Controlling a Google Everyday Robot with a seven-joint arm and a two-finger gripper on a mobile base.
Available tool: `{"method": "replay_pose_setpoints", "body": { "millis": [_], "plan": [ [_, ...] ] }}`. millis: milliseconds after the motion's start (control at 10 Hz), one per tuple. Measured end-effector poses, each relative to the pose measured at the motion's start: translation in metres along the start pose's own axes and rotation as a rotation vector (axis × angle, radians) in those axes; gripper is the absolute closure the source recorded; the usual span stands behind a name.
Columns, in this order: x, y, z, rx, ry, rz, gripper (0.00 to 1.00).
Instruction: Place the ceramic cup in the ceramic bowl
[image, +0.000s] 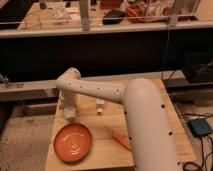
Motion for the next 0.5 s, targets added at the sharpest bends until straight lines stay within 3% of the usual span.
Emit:
{"method": "replay_pose_setpoints", "body": {
  "millis": [300,500],
  "plan": [
    [-0.001,-0.04,-0.062,0.102,0.063,-0.093,1.0],
    [-0.005,-0.051,-0.08,0.109,0.038,-0.106,1.0]
  ]
}}
